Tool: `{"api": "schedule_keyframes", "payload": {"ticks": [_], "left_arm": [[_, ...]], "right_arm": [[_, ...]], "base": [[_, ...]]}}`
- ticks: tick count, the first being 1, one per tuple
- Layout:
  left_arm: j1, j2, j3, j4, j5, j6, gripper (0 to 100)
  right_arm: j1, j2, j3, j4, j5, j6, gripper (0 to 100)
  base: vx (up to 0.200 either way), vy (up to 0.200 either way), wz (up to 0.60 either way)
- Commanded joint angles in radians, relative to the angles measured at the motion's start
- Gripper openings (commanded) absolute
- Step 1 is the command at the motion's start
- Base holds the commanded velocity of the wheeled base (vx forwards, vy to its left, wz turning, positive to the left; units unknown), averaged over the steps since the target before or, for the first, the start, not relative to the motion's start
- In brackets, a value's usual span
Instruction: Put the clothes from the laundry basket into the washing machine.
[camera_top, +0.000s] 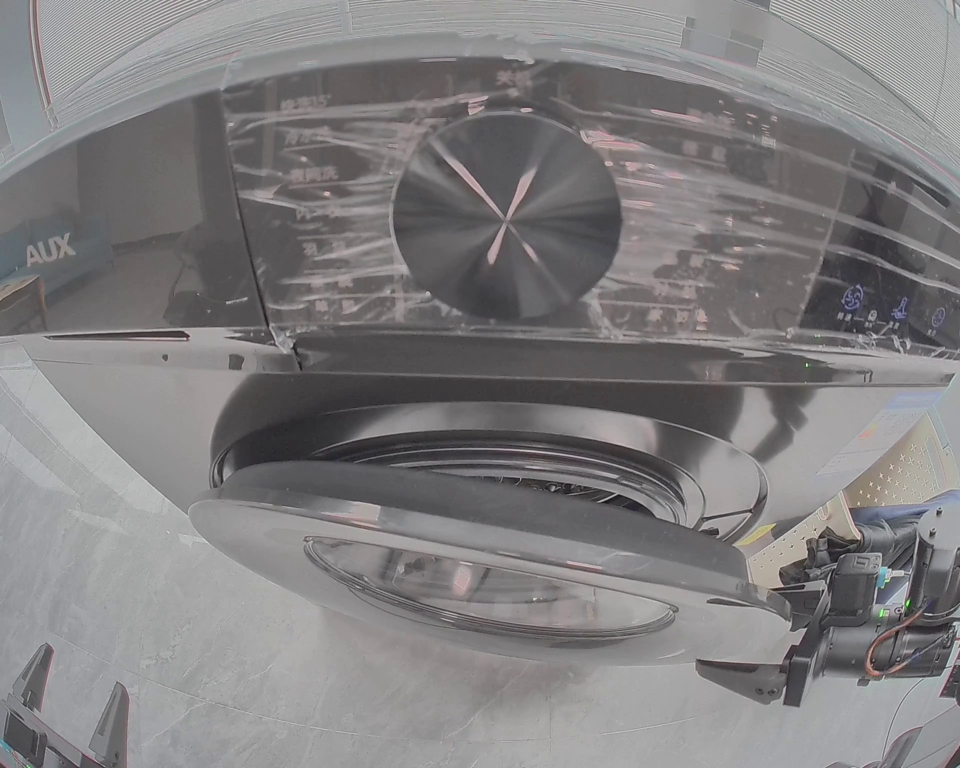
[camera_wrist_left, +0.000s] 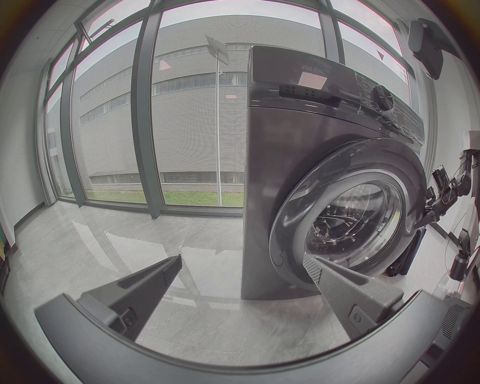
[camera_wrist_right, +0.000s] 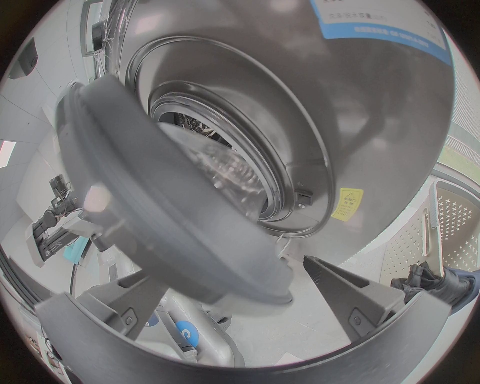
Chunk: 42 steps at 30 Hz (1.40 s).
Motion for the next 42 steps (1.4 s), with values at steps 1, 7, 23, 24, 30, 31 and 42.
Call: {"api": "schedule_keyframes", "payload": {"ticks": [1,7,23,24,30,31,42], "left_arm": [[0.000,-0.017,0.018,0.000,0.001,0.000,100],[0.000,-0.017,0.018,0.000,0.001,0.000,100],[0.000,-0.017,0.018,0.000,0.001,0.002,100],[0.000,-0.017,0.018,0.000,0.001,0.002,100],[0.000,-0.015,0.018,0.000,-0.001,-0.001,100],[0.000,-0.015,0.018,0.000,-0.001,-0.001,100],[0.000,-0.015,0.018,0.000,0.001,0.000,100]], "right_arm": [[-0.044,0.031,-0.066,-0.004,-0.007,0.002,100],[-0.042,0.063,-0.066,-0.004,-0.002,0.006,100],[0.030,0.055,-0.006,-0.045,0.008,0.009,100],[0.030,0.058,-0.009,-0.045,0.008,0.009,100],[0.015,0.123,-0.068,-0.068,0.002,0.008,100],[0.013,0.135,-0.066,-0.096,0.001,0.009,100],[0.045,0.144,0.018,-0.167,0.013,0.009,100]], "base": [[-0.200,0.000,0.00],[-0.100,0.000,0.00],[0.000,0.000,0.00],[0.000,0.000,0.00],[-0.100,0.000,0.00],[-0.200,0.000,0.00],[-0.036,0.000,0.00]]}}
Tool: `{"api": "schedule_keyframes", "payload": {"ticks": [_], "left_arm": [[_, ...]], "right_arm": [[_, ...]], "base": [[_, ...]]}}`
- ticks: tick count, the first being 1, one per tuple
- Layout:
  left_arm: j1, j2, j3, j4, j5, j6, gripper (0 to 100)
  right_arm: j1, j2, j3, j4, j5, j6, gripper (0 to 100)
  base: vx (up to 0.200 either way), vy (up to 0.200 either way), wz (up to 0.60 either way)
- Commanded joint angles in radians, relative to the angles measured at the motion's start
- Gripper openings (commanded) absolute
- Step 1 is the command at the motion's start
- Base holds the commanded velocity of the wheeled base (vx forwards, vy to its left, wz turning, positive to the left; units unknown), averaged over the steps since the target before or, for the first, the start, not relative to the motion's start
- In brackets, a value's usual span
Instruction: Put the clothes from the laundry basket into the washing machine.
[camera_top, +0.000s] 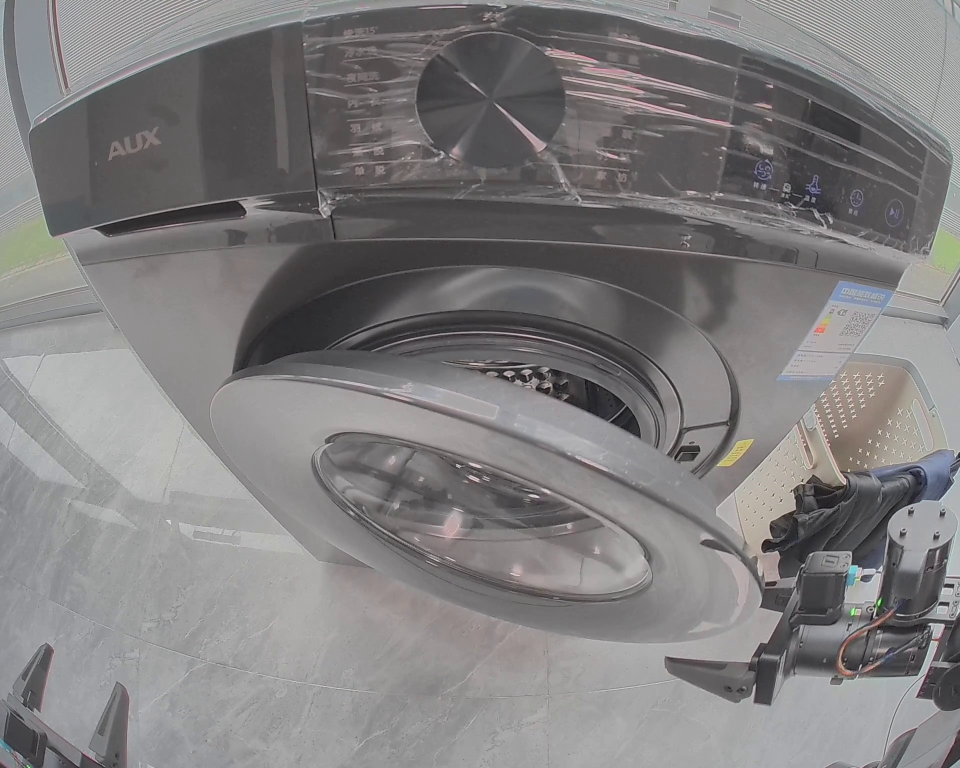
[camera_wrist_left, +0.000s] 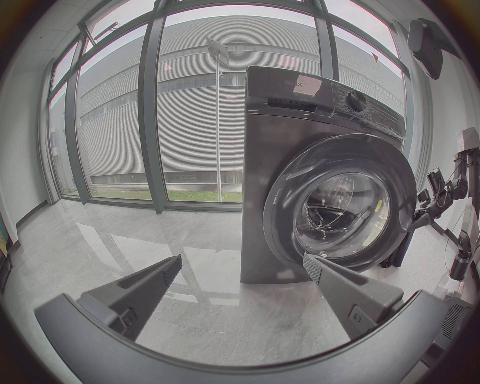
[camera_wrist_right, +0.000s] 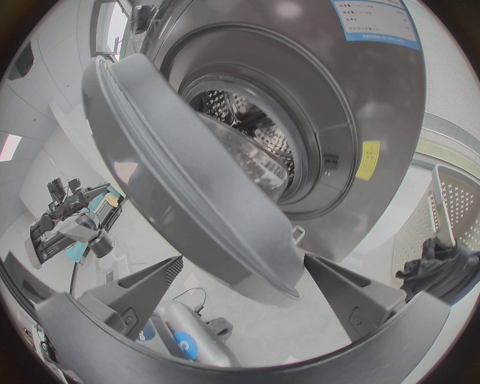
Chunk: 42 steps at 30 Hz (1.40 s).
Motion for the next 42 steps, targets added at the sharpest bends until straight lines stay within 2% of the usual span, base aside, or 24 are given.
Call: {"api": "schedule_keyframes", "payload": {"ticks": [1,5,12,17,21,24,27,31,34,36,38,40,42], "left_arm": [[0.000,-0.015,0.018,-0.001,0.000,0.000,100],[0.000,-0.015,0.018,-0.001,0.000,0.000,100],[0.000,-0.015,0.018,-0.001,0.000,0.000,100],[0.000,-0.015,0.018,-0.001,0.000,0.000,100],[0.000,-0.015,0.018,-0.001,0.000,0.000,100],[0.000,-0.015,0.018,-0.001,0.000,0.000,100],[0.000,-0.015,0.018,-0.001,0.000,0.000,100],[0.000,-0.015,0.018,-0.001,0.000,0.000,100],[0.000,-0.015,0.018,-0.001,0.000,-0.002,100],[0.000,-0.015,0.018,-0.001,0.000,0.000,100],[0.000,-0.015,0.018,-0.001,0.000,-0.002,100],[0.000,-0.015,0.018,-0.001,0.000,-0.002,100],[0.000,-0.015,0.018,-0.001,0.000,-0.002,100]], "right_arm": [[0.014,-0.003,0.020,-0.002,0.008,0.001,100],[0.016,-0.012,0.006,-0.003,0.025,0.002,100],[-0.023,0.028,-0.046,-0.006,-0.001,0.001,100],[-0.012,0.046,-0.040,-0.025,-0.003,0.001,100],[0.008,0.046,-0.035,-0.025,-0.001,0.019,100],[0.077,0.030,-0.015,-0.026,0.001,0.054,100],[0.094,0.007,0.003,-0.028,0.001,0.059,100],[0.074,-0.001,0.029,-0.029,-0.001,0.056,100],[0.046,-0.018,0.107,-0.028,-0.006,0.042,100],[0.025,-0.020,0.126,-0.015,-0.007,0.041,100],[-0.021,-0.009,0.132,-0.015,-0.010,0.031,100],[-0.122,0.026,0.133,-0.015,-0.022,-0.031,100],[-0.181,0.050,0.127,-0.018,-0.021,-0.067,100]], "base": [[0.000,0.000,0.00],[0.000,0.000,0.00],[0.000,0.000,0.00],[-0.200,0.000,0.00],[-0.050,0.000,0.00],[0.000,0.000,0.00],[0.000,0.000,0.00],[0.000,0.000,0.00],[0.000,0.000,0.00],[0.000,0.000,0.00],[0.000,0.000,0.00],[0.000,0.000,0.00],[0.000,0.000,0.00]]}}
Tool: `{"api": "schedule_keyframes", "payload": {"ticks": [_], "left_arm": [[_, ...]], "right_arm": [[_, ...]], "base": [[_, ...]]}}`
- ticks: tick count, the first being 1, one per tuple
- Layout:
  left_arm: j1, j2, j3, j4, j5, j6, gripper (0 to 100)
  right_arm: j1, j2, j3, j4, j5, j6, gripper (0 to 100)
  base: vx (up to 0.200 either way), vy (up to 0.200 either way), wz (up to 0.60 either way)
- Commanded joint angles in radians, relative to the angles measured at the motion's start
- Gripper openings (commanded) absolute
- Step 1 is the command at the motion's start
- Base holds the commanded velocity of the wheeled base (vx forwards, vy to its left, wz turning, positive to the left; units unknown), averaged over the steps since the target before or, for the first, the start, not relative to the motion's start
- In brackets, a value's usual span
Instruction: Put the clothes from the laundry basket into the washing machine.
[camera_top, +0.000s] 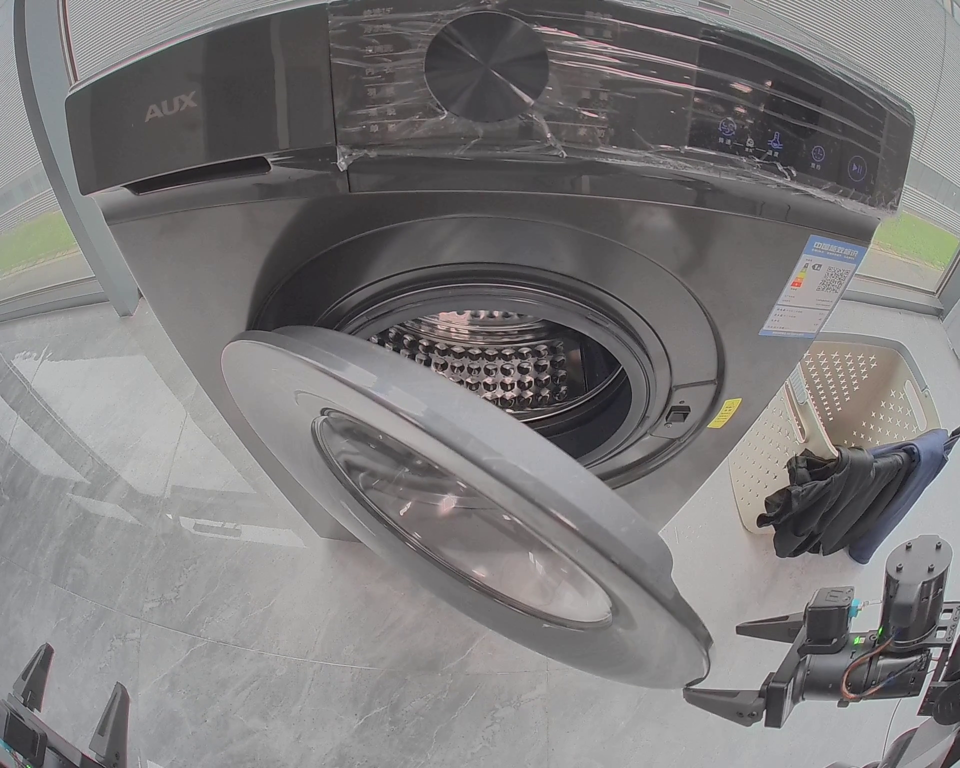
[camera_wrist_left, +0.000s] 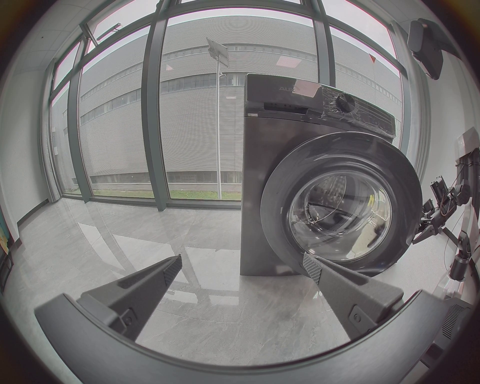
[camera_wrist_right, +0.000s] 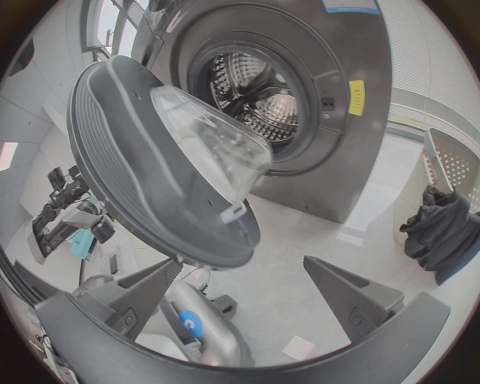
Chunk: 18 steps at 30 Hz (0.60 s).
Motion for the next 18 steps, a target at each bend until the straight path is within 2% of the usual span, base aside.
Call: {"api": "schedule_keyframes", "payload": {"ticks": [1,7,13,14,15,18], "left_arm": [[0.000,-0.017,0.018,0.000,0.000,-0.001,100],[0.000,-0.015,0.018,0.000,0.000,0.000,100],[0.000,-0.015,0.018,0.000,0.000,-0.001,100],[0.000,-0.015,0.018,0.000,0.000,-0.001,100],[0.000,-0.015,0.018,0.000,0.000,0.000,100],[0.000,-0.015,0.018,0.000,0.000,-0.001,100]], "right_arm": [[-0.174,0.064,0.003,-0.007,-0.009,-0.085,100],[-0.199,0.124,-0.099,-0.018,-0.015,-0.071,100],[-0.164,0.173,-0.179,-0.093,-0.110,0.022,100],[-0.164,0.173,-0.179,-0.093,-0.110,0.022,100],[-0.154,0.190,-0.195,-0.130,-0.138,0.048,100],[-0.119,0.207,-0.181,-0.159,-0.144,0.065,100]], "base": [[0.000,0.000,0.00],[0.000,0.000,0.00],[0.000,0.000,0.00],[0.000,0.000,0.00],[0.000,0.000,0.00],[0.000,0.000,0.00]]}}
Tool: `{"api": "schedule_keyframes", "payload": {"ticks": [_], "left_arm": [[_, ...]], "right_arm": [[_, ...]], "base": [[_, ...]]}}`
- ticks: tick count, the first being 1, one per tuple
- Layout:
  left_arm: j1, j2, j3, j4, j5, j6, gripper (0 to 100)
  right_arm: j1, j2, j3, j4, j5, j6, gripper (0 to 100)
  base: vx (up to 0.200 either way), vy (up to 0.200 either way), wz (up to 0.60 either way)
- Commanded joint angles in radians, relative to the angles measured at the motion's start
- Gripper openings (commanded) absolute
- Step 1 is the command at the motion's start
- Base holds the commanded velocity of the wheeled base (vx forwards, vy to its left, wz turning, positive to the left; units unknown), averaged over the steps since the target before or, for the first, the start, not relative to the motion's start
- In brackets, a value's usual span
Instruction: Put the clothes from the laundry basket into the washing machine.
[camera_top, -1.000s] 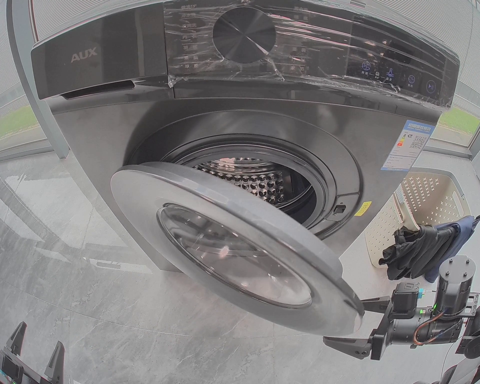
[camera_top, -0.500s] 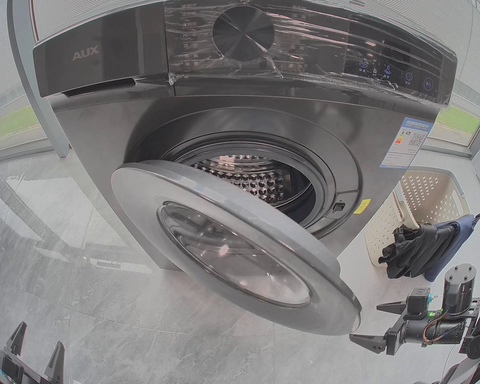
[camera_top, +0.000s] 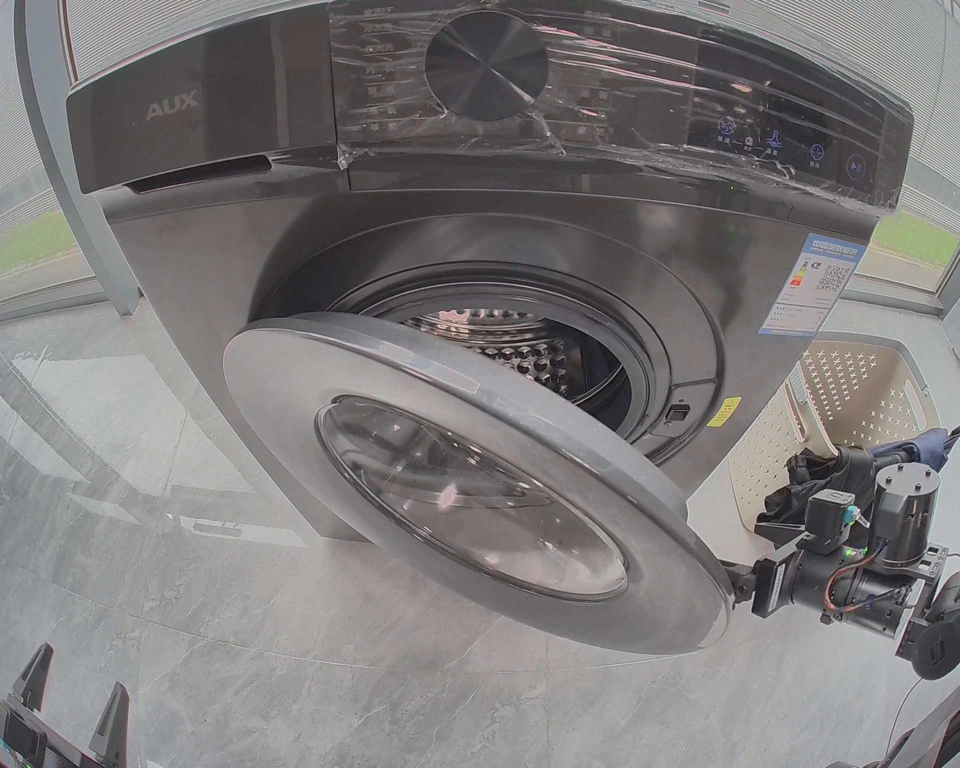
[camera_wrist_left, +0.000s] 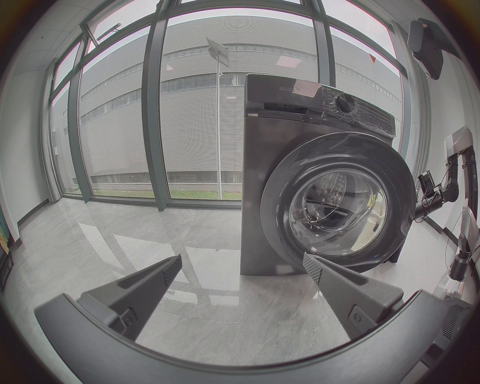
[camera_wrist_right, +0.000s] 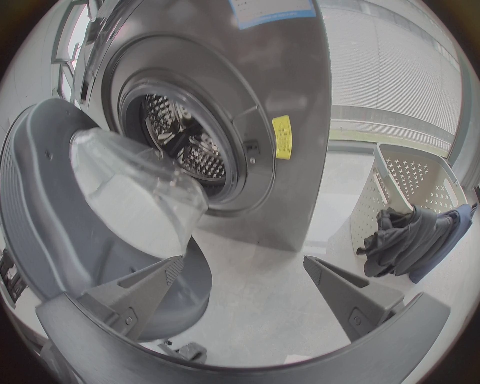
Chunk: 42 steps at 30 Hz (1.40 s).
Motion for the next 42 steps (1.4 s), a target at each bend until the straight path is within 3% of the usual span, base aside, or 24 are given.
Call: {"api": "schedule_keyframes", "payload": {"ticks": [1,10,17,26,37,42], "left_arm": [[0.000,-0.015,0.018,0.000,0.000,-0.001,100],[0.000,-0.015,0.018,0.000,0.000,-0.001,100],[0.000,-0.015,0.018,0.000,0.000,-0.001,100],[0.000,-0.015,0.018,0.000,0.000,0.002,100],[0.000,-0.015,0.018,0.000,-0.002,0.002,100],[0.000,-0.015,0.018,0.000,-0.002,0.002,100]], "right_arm": [[0.045,0.050,-0.001,-0.018,-0.008,0.015,100],[0.165,0.028,0.078,-0.021,0.001,0.014,100],[0.183,0.031,0.087,-0.023,0.004,0.015,100],[0.173,0.040,0.060,-0.023,-0.048,0.014,100],[0.324,0.077,0.063,-0.081,-0.048,0.018,100],[0.332,0.077,0.061,-0.081,-0.046,0.040,100]], "base": [[0.000,0.000,0.00],[0.000,0.000,0.00],[0.000,0.000,0.00],[-0.133,0.000,0.00],[0.000,0.000,0.00],[0.000,0.000,0.00]]}}
